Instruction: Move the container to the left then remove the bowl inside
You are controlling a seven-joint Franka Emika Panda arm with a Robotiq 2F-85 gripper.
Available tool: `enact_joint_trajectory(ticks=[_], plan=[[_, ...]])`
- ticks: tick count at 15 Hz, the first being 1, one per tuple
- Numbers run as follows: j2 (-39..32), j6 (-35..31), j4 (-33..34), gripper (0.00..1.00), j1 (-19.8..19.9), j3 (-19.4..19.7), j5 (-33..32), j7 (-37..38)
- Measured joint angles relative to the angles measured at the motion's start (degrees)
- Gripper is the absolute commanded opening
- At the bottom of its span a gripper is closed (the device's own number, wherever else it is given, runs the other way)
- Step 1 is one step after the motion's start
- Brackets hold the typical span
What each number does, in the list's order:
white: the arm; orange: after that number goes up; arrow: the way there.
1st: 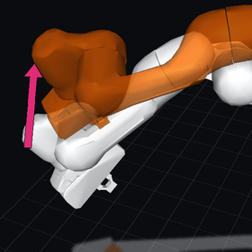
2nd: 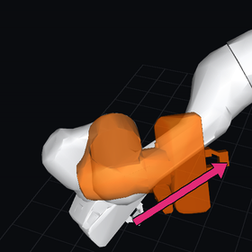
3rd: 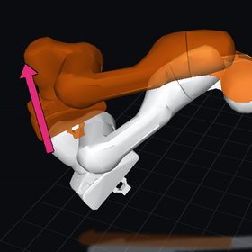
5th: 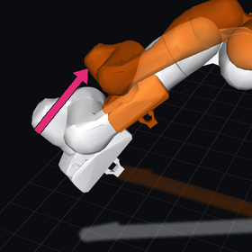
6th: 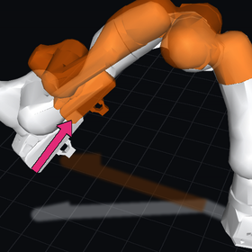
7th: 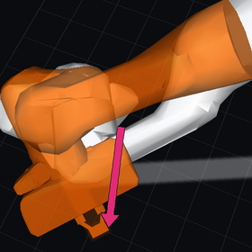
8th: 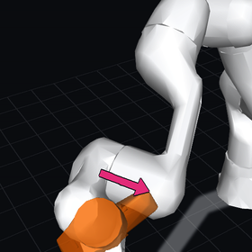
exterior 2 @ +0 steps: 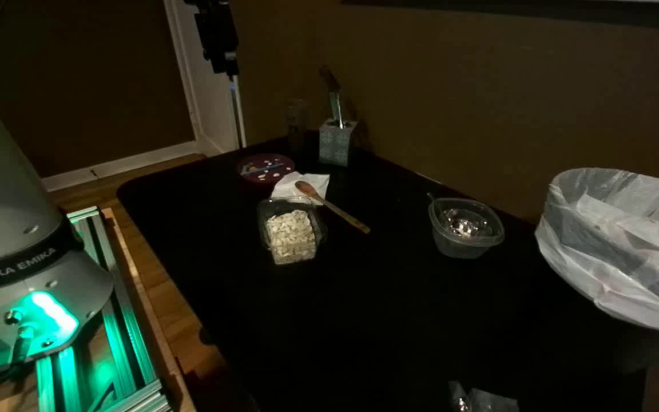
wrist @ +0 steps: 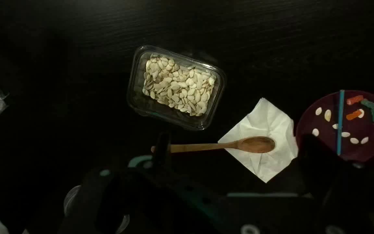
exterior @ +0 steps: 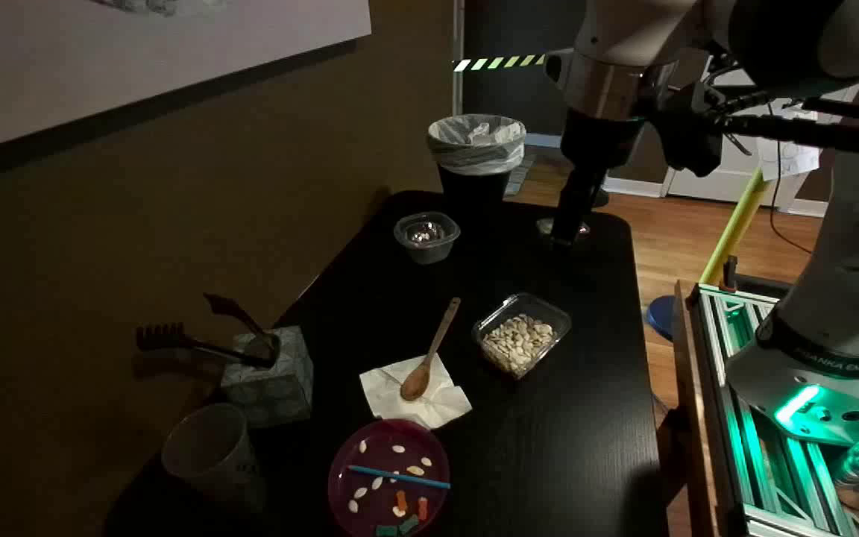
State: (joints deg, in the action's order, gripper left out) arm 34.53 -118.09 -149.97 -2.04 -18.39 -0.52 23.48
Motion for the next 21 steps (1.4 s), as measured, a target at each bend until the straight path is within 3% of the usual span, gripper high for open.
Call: enact_joint_trajectory(ticks=[17, 19, 21], plan=[[0.0, 0.0, 0.0, 1.00, 0.0, 0.1, 0.0, 0.0], [0.1, -0.1, 0.1, 1.00, 0.4, 1.3, -0.7, 0.2], [0.4, -0.8, 0.8, 1.00, 1.6, 5.6, -1.0, -1.5]])
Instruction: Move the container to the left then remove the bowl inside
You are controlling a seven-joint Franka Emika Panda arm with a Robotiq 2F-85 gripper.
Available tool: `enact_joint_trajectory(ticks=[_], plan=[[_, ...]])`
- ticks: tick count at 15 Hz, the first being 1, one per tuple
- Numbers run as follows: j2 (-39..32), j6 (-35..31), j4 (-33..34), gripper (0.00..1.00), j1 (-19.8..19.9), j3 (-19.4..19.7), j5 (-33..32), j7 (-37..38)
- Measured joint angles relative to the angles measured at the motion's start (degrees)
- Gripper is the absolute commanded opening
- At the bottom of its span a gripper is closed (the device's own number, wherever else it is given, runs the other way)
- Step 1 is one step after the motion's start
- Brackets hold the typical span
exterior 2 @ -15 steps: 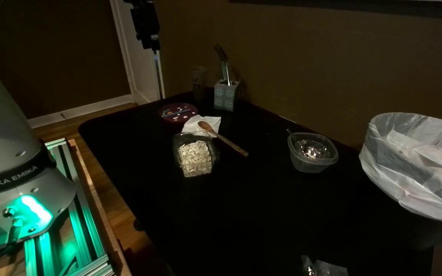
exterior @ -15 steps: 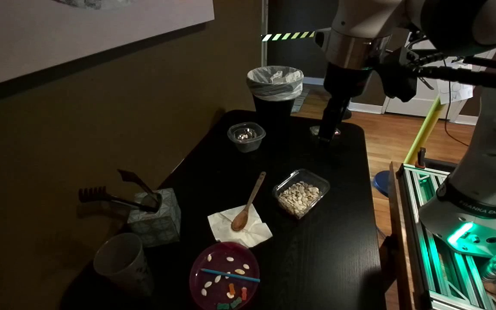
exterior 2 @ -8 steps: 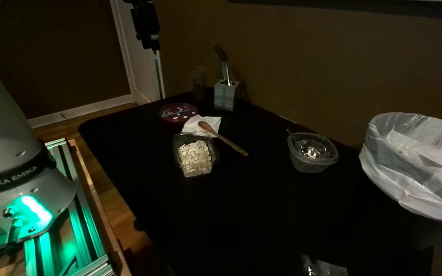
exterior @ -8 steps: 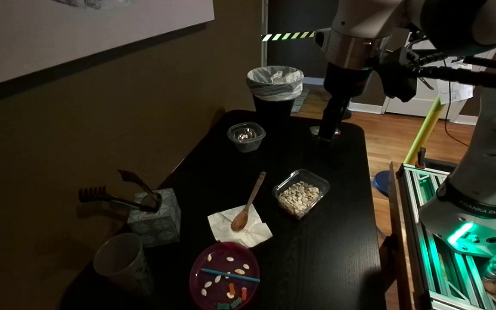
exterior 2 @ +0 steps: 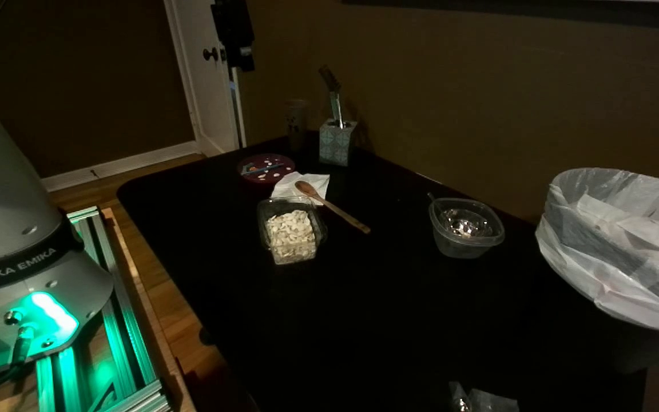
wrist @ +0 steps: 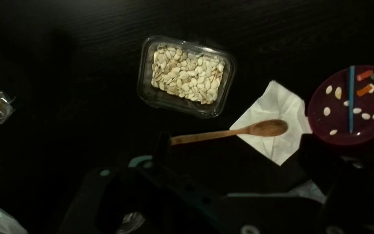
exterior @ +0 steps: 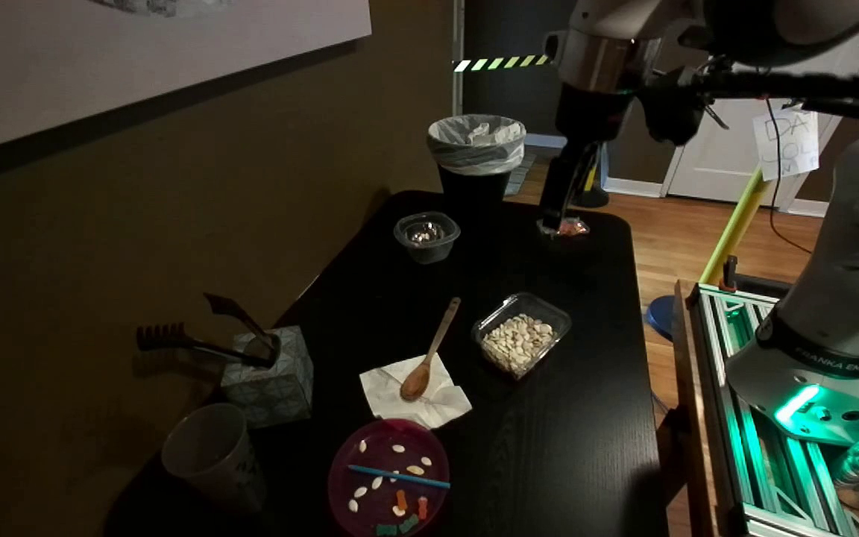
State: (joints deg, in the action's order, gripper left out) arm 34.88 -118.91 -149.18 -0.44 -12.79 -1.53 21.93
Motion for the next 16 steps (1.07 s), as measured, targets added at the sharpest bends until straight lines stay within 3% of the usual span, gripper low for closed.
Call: enact_joint_trajectory(ticks=[5, 7, 16], plan=[[-3.1, -2.4, 7.6, 1.00, 5.4, 13.6, -1.9, -14.0], [-6.1, -3.0, 11.8, 1.00, 5.9, 16.7, -1.5, -17.6], [-5.8, -3.0, 11.1, 1.00, 5.9, 15.4, -1.5, -17.1]])
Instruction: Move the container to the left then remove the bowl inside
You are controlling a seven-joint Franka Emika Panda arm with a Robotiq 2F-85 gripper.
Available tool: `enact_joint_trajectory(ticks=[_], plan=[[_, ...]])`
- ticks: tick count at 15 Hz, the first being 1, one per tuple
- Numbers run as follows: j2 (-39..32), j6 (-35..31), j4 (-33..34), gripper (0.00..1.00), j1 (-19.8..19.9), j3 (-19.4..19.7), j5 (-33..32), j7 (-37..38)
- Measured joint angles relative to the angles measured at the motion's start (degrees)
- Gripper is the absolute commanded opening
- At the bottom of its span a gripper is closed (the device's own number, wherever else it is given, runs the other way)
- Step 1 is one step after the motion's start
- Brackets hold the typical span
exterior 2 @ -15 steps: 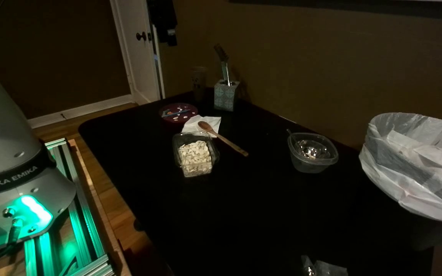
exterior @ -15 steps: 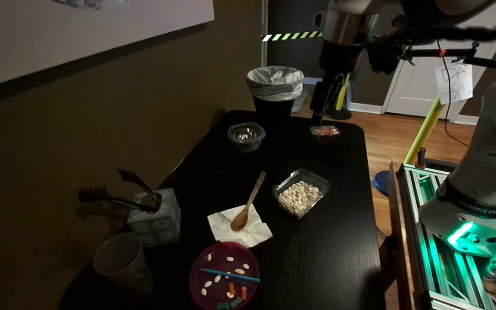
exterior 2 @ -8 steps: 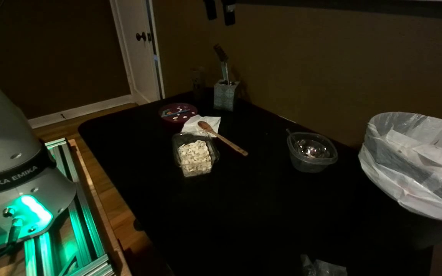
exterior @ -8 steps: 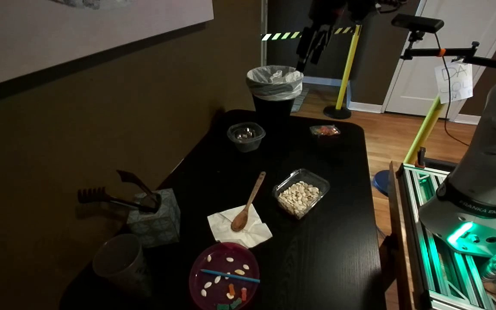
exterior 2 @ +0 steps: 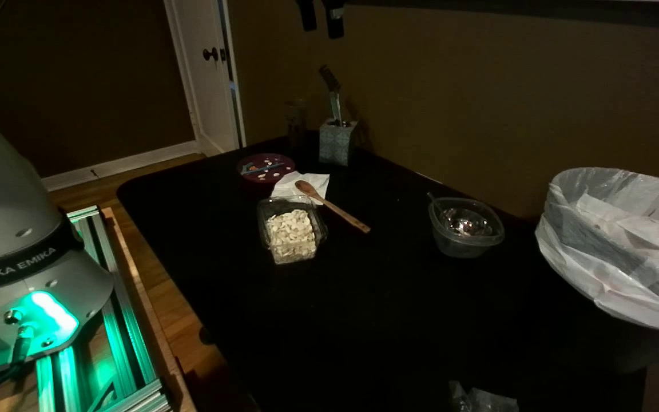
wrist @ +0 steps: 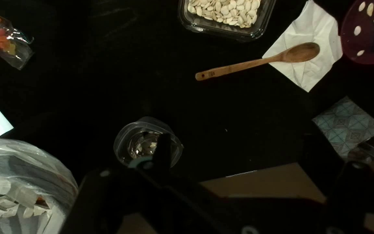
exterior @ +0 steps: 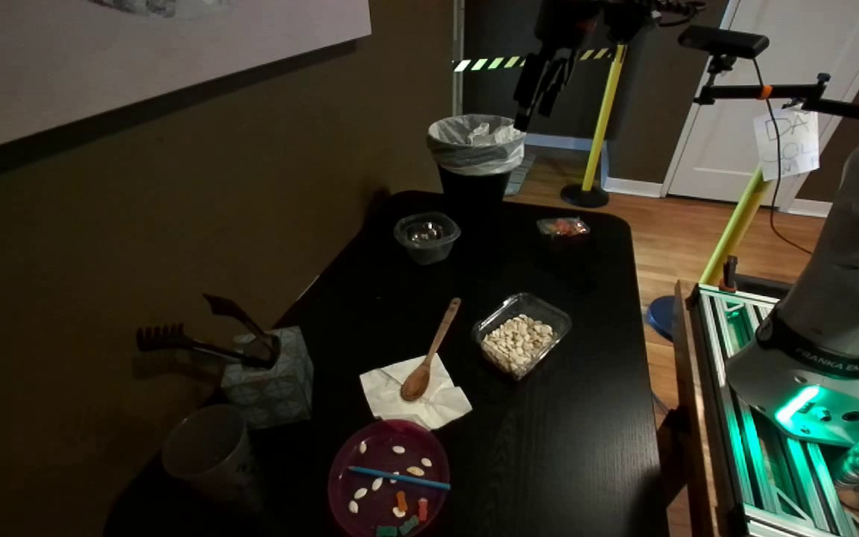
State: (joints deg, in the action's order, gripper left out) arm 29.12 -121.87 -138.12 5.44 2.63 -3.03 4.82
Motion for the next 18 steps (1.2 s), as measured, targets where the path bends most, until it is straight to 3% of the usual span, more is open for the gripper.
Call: enact_joint_trajectory(ticks=[8, 13, 18], plan=[[-2.6, -0.2, 1.9, 1.00, 0.5, 0.0, -0.9, 1.0], [-18.7, -2.4, 14.3, 1.00, 2.2, 0.8, -4.9, 2.8], [-36.3, -2.8, 30.1, 1.00, 2.6, 3.1, 1.3, -1.7]])
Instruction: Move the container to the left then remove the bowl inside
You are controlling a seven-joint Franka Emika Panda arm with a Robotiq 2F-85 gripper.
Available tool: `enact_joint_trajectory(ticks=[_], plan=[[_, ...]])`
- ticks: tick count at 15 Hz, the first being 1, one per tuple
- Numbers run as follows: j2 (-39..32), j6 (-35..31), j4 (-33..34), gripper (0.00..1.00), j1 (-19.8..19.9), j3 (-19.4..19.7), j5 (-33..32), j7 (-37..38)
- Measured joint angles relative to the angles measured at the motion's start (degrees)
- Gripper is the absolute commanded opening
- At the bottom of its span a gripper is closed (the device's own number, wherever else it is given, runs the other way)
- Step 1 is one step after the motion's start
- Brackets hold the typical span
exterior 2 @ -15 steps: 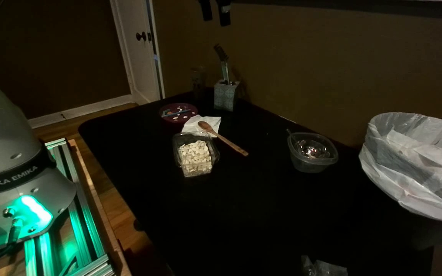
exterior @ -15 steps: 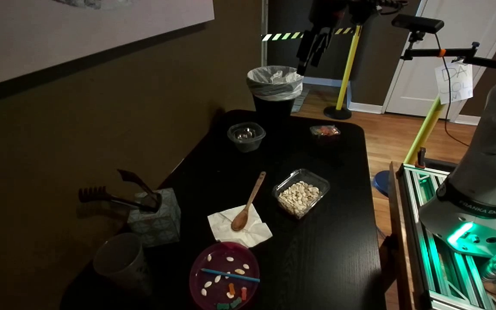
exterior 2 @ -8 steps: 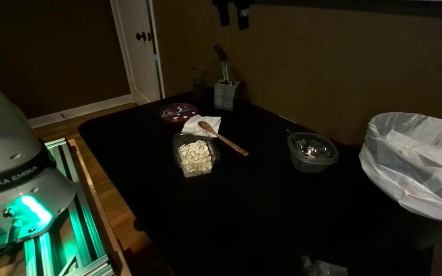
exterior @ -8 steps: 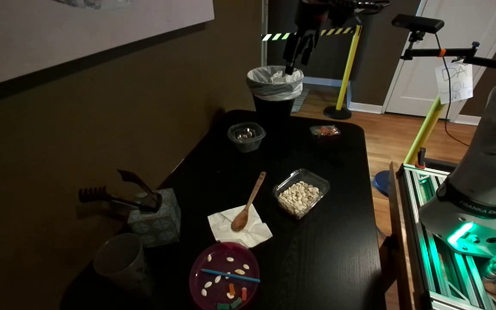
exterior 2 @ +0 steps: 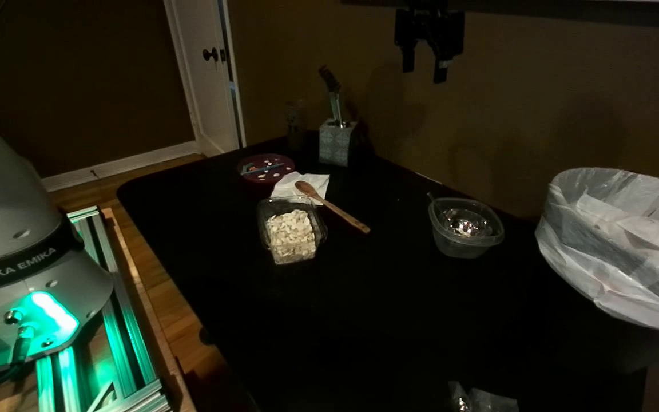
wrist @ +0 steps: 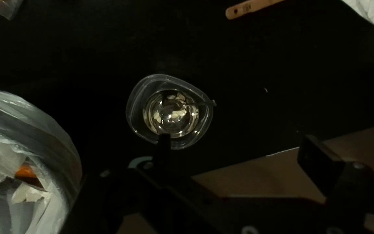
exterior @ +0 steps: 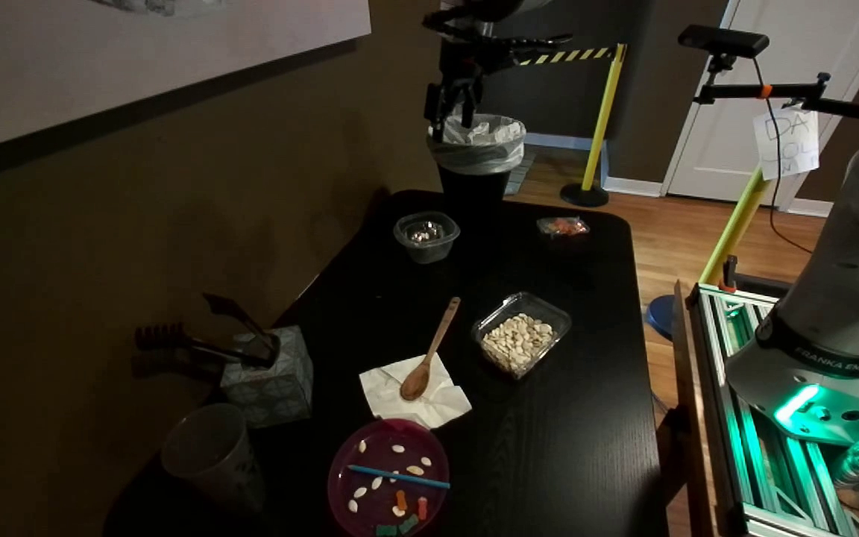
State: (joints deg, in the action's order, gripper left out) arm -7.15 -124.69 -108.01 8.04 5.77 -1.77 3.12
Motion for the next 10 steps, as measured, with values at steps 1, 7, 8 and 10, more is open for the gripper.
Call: enact_joint_trajectory(ticks=[1, 7, 8, 10], plan=[[-3.4, -0.1, 3.1, 1.00, 0.3, 0.3, 1.5, -0.7], [-21.3, 0.8, 16.8, 1.00, 2.6, 1.0, 4.4, -1.3], [-23.5, 2.9, 18.1, 1.00, 2.7, 1.5, 3.9, -1.1], [-25.0, 2.8, 18.8, 1.00, 2.7, 1.6, 3.8, -1.1]])
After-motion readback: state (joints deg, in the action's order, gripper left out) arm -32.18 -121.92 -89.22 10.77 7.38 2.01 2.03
